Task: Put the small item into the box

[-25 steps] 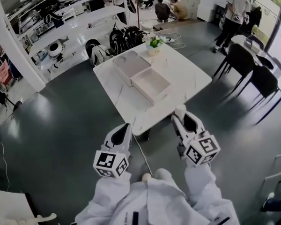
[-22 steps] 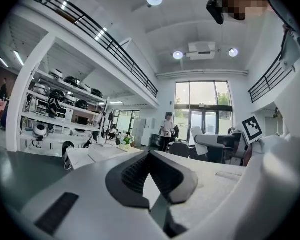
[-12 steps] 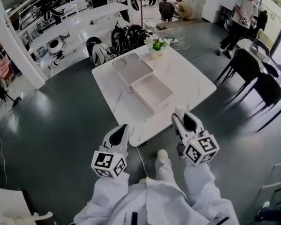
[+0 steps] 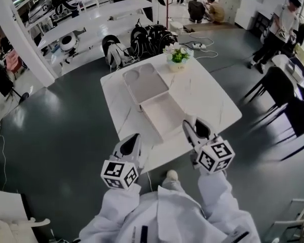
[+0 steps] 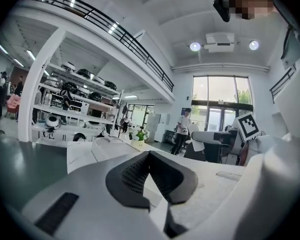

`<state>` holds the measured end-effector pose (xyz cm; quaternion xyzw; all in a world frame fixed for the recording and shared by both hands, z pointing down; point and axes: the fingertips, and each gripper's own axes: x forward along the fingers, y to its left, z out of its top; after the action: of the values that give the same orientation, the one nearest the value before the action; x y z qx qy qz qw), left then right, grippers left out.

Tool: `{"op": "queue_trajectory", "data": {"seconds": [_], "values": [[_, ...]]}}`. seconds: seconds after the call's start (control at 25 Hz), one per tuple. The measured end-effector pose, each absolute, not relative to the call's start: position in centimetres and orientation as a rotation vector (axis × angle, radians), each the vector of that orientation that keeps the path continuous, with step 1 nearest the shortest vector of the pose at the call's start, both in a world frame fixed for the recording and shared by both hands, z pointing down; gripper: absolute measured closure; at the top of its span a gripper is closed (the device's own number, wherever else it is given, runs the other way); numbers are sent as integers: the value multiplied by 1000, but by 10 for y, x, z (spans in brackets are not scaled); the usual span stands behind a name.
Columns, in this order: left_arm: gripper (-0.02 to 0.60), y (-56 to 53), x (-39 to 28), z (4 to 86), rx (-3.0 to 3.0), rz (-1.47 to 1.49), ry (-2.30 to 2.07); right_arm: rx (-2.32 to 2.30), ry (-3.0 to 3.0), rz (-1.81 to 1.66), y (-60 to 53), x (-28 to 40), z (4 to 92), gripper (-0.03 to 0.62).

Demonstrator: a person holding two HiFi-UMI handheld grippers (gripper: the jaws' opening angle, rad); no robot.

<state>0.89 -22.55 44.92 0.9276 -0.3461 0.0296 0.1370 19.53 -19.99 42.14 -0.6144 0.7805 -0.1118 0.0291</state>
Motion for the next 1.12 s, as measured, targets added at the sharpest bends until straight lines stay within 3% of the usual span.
{"op": "queue_trajectory", "data": {"seconds": [0.6, 1.12], "values": [[583, -270, 55, 496, 2492, 142, -1191, -1667, 2776, -527, -287, 219, 476, 471], [583, -308, 48, 538, 2353, 186, -1230, -1691, 2977, -719, -349, 193, 537, 471]]}}
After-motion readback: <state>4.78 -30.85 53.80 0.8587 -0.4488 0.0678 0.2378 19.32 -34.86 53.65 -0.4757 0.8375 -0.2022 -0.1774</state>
